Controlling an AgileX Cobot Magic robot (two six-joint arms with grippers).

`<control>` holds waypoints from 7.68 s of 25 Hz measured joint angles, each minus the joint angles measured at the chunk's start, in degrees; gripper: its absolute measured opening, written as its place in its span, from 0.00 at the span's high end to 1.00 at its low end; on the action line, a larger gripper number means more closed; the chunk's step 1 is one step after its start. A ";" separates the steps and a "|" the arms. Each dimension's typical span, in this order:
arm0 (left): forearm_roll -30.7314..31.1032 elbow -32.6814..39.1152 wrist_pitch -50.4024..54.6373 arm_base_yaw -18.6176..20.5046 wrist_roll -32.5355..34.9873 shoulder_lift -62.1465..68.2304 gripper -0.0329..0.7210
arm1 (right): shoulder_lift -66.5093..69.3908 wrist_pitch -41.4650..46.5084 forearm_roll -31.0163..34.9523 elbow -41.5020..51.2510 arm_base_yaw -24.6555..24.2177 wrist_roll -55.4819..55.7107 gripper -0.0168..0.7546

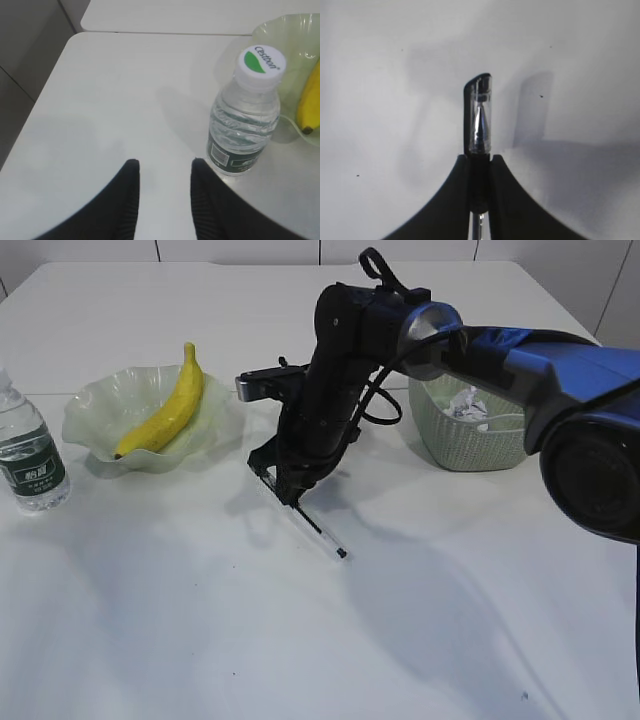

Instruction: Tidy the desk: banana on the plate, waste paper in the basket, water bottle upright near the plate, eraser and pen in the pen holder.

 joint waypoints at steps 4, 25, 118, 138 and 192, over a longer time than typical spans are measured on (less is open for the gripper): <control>0.00 0.00 0.00 0.00 0.00 0.00 0.64 | 0.00 0.13 1.04 -0.39 0.00 0.00 0.92; 0.11 0.00 0.00 0.00 0.00 0.00 0.64 | 0.00 1.22 5.86 -16.90 0.00 -0.96 0.92; 4.05 0.00 0.12 0.00 0.00 0.00 0.64 | 12.03 -19.74 9.10 -28.48 -10.69 -17.17 0.92; 4.15 0.00 0.12 0.00 0.00 0.00 0.64 | 12.03 -17.81 11.22 -28.48 -11.24 -17.17 0.92; 14.48 -1.70 -4.43 0.00 0.00 -2.35 0.64 | -14.34 -9.30 6.54 -28.59 -13.50 -14.36 0.78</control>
